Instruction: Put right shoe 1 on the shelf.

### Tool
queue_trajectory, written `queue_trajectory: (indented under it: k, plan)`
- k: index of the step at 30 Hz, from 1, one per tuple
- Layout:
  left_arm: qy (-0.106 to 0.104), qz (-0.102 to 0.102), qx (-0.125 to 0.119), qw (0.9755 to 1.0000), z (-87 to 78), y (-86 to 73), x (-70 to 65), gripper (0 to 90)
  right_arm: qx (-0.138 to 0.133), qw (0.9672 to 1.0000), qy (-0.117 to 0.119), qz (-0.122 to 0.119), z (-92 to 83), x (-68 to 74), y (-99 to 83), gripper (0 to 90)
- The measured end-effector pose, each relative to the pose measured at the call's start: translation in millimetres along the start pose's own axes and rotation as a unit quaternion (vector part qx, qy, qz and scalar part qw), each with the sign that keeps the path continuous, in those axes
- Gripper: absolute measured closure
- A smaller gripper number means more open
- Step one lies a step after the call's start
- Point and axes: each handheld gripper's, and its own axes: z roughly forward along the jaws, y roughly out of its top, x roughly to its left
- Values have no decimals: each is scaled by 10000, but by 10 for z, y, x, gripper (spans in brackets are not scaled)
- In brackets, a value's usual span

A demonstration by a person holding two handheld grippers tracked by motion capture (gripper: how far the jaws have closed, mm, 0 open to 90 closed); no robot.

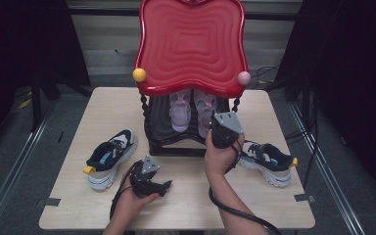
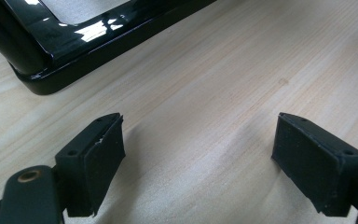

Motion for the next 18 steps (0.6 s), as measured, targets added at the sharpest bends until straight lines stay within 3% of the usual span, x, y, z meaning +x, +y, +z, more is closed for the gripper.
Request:
queue_trajectory:
  k: [8, 18]
  plan:
    - [0, 7, 3, 10000, -1, 0, 1, 160, -11, 9999, -116, 12, 114, 117, -12, 821]
    - [-5, -41, -29, 10000, 4, -1, -4, 160, -29, 9995, -277, 119, 228, 154, 69, 815]
